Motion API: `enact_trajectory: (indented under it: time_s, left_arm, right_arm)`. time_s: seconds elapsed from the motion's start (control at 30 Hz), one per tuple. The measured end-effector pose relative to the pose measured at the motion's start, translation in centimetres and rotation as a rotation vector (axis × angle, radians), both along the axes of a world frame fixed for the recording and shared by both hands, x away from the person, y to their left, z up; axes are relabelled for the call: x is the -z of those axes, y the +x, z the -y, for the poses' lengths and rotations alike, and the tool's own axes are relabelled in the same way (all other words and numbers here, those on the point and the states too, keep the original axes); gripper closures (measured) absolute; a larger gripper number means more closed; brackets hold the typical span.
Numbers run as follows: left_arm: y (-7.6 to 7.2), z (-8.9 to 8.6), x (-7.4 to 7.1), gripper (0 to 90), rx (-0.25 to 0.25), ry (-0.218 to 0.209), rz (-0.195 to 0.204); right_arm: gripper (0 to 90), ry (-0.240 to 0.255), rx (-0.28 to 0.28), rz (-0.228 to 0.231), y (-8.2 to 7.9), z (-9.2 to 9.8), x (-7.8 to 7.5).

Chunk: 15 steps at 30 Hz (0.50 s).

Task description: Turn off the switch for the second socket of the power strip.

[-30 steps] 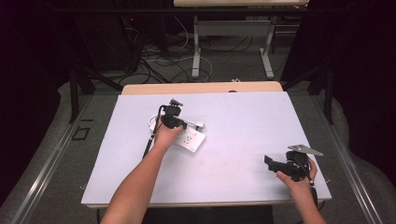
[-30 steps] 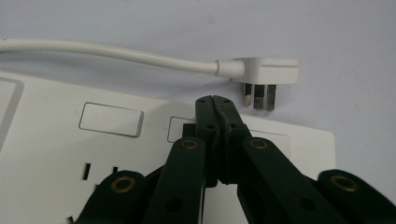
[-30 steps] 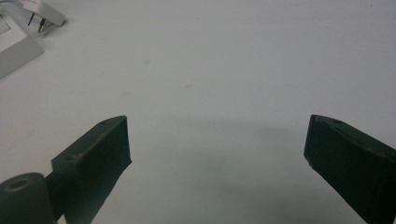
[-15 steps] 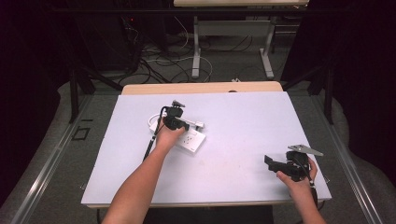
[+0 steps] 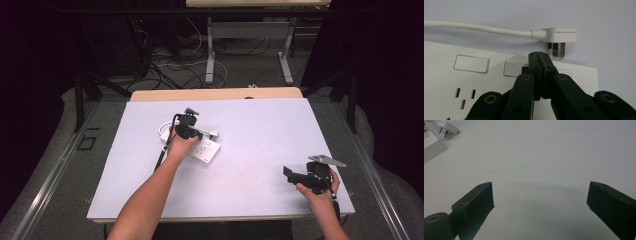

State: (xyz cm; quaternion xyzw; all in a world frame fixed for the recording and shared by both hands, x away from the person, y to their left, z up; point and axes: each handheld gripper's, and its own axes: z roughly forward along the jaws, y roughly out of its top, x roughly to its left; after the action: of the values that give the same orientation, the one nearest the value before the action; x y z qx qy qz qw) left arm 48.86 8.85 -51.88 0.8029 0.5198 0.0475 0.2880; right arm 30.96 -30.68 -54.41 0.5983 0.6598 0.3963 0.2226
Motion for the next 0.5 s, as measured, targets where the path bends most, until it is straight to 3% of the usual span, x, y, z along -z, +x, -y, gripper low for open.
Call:
enact_trajectory:
  time_s: [0.5]
  left_arm:
    - [-0.09, -0.84, -0.80, 87.8, -0.028, -0.022, 0.026]
  right_arm:
    - [6.6, 0.003, -0.003, 0.002, 0.01, 0.01, 0.07]
